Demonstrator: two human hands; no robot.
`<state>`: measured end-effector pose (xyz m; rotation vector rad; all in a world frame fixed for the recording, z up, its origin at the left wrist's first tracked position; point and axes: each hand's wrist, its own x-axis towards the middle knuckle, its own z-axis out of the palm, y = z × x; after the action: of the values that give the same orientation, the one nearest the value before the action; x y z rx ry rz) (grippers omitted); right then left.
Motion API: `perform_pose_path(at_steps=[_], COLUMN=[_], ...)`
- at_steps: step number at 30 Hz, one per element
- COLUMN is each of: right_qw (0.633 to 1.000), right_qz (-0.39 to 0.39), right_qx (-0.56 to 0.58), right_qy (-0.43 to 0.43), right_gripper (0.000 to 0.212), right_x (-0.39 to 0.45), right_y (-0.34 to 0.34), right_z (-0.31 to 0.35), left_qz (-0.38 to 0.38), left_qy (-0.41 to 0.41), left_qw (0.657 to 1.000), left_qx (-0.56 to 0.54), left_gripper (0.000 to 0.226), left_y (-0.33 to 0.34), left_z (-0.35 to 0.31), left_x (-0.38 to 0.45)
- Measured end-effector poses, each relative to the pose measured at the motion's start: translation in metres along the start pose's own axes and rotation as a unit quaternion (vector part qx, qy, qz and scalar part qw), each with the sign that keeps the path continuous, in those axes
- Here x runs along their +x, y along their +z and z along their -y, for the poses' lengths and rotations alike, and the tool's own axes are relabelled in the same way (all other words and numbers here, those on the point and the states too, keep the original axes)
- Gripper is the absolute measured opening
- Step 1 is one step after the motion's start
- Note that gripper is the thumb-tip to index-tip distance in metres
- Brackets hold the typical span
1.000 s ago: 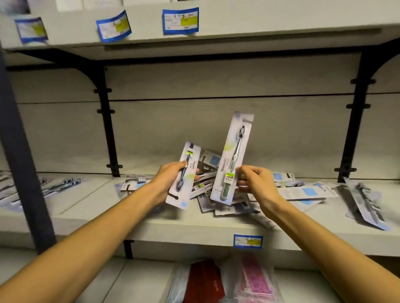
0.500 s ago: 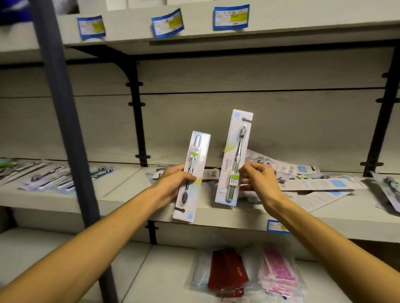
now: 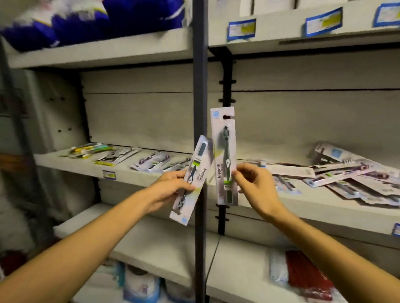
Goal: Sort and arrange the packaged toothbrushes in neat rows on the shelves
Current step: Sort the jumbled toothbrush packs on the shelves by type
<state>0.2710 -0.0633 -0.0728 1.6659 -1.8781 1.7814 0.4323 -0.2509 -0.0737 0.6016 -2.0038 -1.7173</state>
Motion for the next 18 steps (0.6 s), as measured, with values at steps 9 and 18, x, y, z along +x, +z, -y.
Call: perform_pose_path(at_steps=[9, 18], right_qw=[0.996, 0.983], right_qz=[0.034, -0.092], right_qx=[-0.041, -0.008], right_qy=[0.073, 0.156], right_gripper=[0.018, 0.023], right_x=[0.042, 0.117], right_y=[0.138, 0.233], right_z=[-0.012, -0.035], left_qz=[-0.083, -0.144], left_qy=[-0.073, -0.020], left_qw=[0.994, 0.988], left_qx=[-0.016, 0.042], left_gripper=[0.031, 0.028], left_y=[-0.124, -0.164], left_z=[0.031, 0.014], left_x=[0.006, 0.098])
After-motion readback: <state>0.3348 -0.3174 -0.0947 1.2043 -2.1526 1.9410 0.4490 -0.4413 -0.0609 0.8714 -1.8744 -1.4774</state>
